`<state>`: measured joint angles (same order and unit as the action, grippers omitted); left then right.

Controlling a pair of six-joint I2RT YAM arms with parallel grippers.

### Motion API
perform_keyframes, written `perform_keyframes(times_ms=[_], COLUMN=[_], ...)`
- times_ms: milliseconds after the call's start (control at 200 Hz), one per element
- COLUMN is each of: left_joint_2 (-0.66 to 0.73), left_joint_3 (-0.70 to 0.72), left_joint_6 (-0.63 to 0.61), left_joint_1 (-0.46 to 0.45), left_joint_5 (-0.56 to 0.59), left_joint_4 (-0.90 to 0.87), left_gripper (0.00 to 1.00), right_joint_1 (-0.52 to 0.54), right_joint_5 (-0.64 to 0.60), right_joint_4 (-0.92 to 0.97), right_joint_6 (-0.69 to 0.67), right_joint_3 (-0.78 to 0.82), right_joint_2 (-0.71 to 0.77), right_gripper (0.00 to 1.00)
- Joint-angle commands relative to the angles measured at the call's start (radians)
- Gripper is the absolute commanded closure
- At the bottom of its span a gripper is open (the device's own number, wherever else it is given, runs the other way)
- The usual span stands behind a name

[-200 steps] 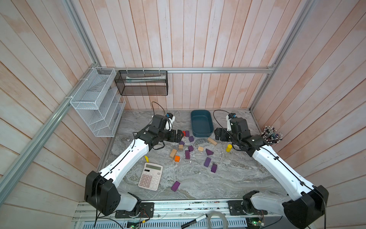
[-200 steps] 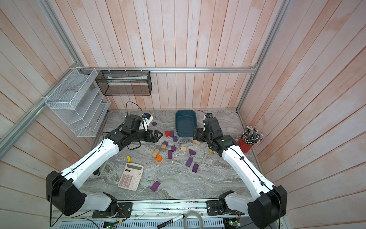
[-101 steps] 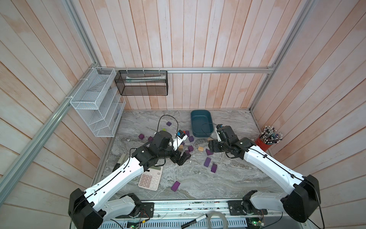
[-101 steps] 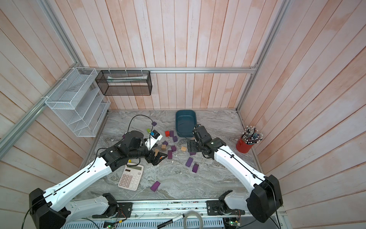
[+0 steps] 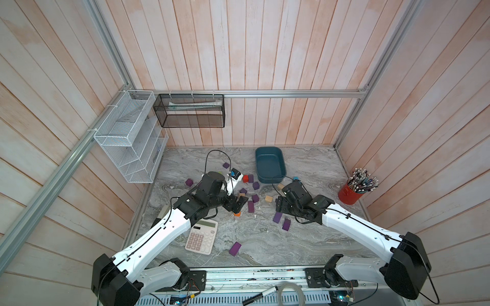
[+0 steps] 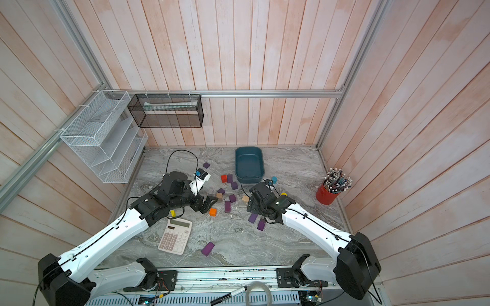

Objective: Pick purple bricks into the storage bin
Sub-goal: Pick up the building block from the center of the board.

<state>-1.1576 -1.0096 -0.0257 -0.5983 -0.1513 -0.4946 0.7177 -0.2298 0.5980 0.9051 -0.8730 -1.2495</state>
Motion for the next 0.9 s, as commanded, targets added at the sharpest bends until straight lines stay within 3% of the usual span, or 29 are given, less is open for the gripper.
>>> perform_keyframes(times_ms=[0,170,325,510,630,710,895], left_joint_2=[0.01,0.014,0.0,-0.012,-0.008,-0.007,-0.001], left_joint_3=[0.004,0.008,0.002,-0.007,-0.006,-0.006,-0.004], left_joint_6=[0.03,0.035,0.05,0.064,0.067,0.067,0.065], left_joint_1=[0.056,0.067,0.073,0.097,0.103,0.103,0.103], left_joint_5=[0.04,0.079,0.104,0.093,0.099,0.102,0.102], left_joint_4=[0.034,0.034,0.023,0.021,0.022,0.021,0.021], left_gripper=[0.05,0.04,0.03,0.03,0.03,0.03,0.03], right_joint_1=[0.017,0.032,0.037,0.039,0.039,0.039,0.039], right_joint_5=[-0.023,0.001,0.028,0.054,0.057,0.057,0.066], right_joint_4=[-0.022,-0.017,0.001,-0.005,-0.025,-0.026,-0.013], right_joint_6=[0.245,0.331,0.256,0.223,0.216,0.202,0.184], right_joint_3=[0.035,0.03,-0.041,-0.07,-0.07,-0.08,-0.099], right_joint_2=[0.024,-0.026,-0.127,-0.199,-0.226,-0.245,-0.285], right_gripper=[0.15,0.16,0.25,0.27,0.35,0.46,0.5])
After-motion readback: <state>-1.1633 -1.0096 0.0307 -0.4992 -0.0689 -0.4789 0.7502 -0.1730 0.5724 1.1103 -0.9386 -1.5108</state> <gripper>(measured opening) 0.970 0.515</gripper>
